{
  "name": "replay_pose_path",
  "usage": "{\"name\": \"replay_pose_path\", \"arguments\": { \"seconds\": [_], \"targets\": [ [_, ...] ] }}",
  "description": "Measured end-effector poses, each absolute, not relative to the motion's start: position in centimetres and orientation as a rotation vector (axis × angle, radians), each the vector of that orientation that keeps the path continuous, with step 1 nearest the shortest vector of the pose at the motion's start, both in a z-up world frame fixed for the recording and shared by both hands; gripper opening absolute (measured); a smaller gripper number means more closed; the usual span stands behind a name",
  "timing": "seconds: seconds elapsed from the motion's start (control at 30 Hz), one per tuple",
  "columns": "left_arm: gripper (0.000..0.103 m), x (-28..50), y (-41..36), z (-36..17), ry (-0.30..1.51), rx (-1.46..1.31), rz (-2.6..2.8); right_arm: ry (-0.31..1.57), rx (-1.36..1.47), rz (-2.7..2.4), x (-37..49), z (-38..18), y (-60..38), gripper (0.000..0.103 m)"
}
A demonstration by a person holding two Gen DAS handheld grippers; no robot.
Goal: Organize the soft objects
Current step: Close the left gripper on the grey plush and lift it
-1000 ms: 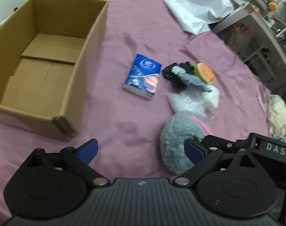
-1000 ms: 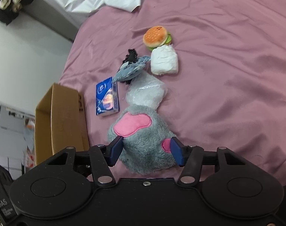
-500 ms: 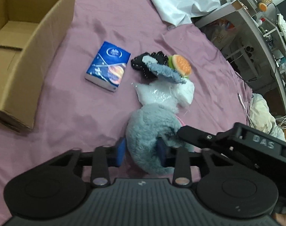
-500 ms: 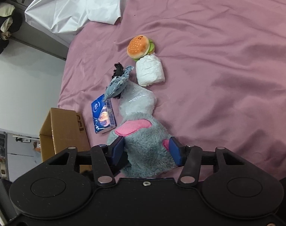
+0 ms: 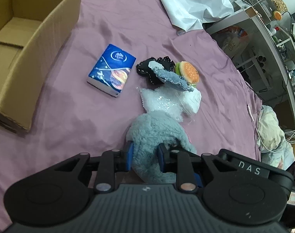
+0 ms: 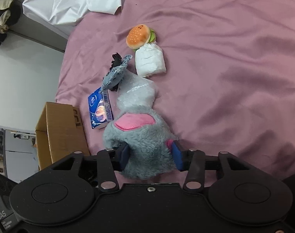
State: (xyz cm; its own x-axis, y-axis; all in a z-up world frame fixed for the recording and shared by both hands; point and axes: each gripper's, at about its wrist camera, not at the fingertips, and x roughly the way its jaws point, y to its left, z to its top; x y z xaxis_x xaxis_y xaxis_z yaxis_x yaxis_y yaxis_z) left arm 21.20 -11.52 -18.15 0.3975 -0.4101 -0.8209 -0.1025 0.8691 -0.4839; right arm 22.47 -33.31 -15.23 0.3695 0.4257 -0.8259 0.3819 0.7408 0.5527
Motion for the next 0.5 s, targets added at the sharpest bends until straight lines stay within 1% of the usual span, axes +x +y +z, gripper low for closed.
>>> {"name": "replay_pose_path", "arguments": {
  "seconds": [0.1, 0.3, 0.5],
  "targets": [
    [0.025, 21.0, -11.2, -17.5, 1.138, -0.502, -0.217, 1.214, 0.783, 0.054, 22.2, -14.8, -33.3, 0.036],
    [0.025, 20.1, -10.5, -15.4, 1.074, -0.468, -0.23, 1.182, 0.821, 0.097, 21.3, -13.4, -33.2, 0.032],
    [0.025, 19.5, -9.3, -14.0, 1.052, -0.499, -0.254, 1.137, 0.778, 0.115, 20.7, -11.6, -32.5, 0.03]
  ]
}}
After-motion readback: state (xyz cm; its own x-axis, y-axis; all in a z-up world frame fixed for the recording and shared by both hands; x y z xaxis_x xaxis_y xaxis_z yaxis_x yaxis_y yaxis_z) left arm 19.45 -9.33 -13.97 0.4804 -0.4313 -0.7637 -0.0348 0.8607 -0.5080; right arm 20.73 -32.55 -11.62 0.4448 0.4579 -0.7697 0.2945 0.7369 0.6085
